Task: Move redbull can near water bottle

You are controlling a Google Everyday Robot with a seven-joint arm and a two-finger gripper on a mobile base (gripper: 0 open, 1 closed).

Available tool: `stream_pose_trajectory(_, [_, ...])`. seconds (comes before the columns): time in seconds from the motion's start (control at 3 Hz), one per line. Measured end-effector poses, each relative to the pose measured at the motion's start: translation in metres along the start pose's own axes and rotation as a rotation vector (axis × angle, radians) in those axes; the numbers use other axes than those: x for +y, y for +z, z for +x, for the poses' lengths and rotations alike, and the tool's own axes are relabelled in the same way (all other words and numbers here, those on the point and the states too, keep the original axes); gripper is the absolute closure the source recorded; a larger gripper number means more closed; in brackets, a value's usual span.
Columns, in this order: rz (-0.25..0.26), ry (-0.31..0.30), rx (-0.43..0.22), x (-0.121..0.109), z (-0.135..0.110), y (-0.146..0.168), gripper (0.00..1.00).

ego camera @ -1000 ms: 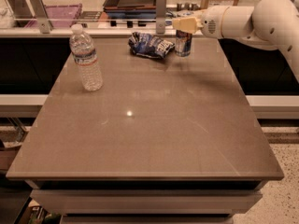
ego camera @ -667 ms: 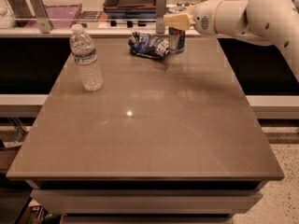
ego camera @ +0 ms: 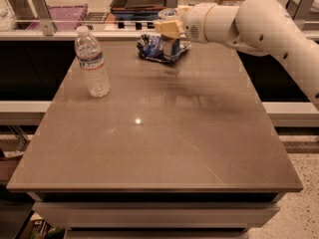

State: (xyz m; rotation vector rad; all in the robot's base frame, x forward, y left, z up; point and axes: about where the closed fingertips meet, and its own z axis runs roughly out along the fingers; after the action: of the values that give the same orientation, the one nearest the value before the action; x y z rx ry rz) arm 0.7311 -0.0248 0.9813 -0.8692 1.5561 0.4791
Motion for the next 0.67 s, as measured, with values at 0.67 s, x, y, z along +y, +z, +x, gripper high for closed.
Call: stream_pose_trajectory(0.67, [-0.010, -0.032, -0.051, 0.047, -0.001, 0.011, 1.00])
